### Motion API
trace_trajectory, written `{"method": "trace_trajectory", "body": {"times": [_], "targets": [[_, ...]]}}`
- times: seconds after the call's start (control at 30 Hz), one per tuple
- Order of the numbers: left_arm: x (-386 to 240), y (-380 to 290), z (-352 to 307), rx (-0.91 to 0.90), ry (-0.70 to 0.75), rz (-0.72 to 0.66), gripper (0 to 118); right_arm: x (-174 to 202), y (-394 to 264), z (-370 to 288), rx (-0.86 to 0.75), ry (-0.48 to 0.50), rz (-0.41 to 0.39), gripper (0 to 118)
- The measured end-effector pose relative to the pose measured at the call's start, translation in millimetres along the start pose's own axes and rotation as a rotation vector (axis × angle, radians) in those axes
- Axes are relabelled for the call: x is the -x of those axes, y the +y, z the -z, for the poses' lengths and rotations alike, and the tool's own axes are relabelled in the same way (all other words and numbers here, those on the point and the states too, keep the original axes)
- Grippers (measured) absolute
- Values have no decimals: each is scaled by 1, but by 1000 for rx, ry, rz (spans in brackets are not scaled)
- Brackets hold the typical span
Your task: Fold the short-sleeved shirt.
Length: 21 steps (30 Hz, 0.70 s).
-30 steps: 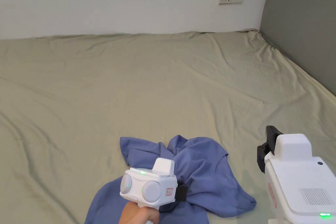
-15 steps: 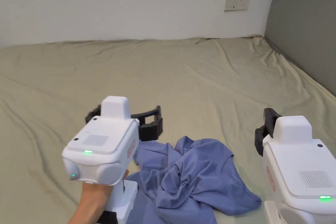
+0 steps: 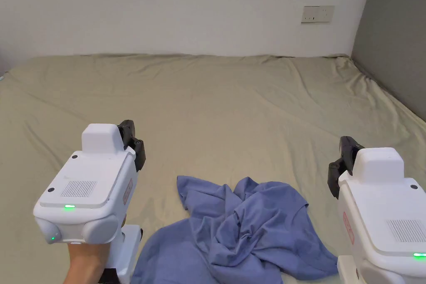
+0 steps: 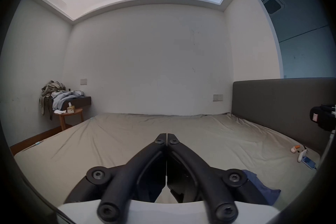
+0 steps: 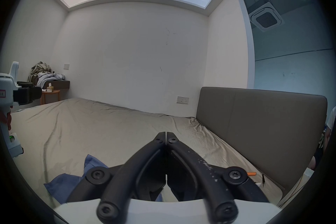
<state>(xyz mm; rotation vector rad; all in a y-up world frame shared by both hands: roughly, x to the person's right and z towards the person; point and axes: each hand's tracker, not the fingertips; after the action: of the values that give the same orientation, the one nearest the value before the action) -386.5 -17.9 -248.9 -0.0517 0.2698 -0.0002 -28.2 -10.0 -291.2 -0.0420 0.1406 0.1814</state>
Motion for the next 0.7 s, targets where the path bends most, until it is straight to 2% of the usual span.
{"method": "trace_trajectory", "body": {"times": [0.13, 0.27, 0.43, 0.7], "targets": [[1, -1, 3, 51, 1, -7, 0, 0, 1, 0, 0, 0, 2, 2], [3, -11, 21, 342, -11, -91, 0, -1, -1, 0, 7, 0, -1, 2], [12, -64, 38, 660, -55, -215, 0, -4, -10, 2, 29, -2, -1, 2], [-2, -152, 38, 930, -115, -103, 0, -5, -23, 6, 67, 0, -6, 2]]}}
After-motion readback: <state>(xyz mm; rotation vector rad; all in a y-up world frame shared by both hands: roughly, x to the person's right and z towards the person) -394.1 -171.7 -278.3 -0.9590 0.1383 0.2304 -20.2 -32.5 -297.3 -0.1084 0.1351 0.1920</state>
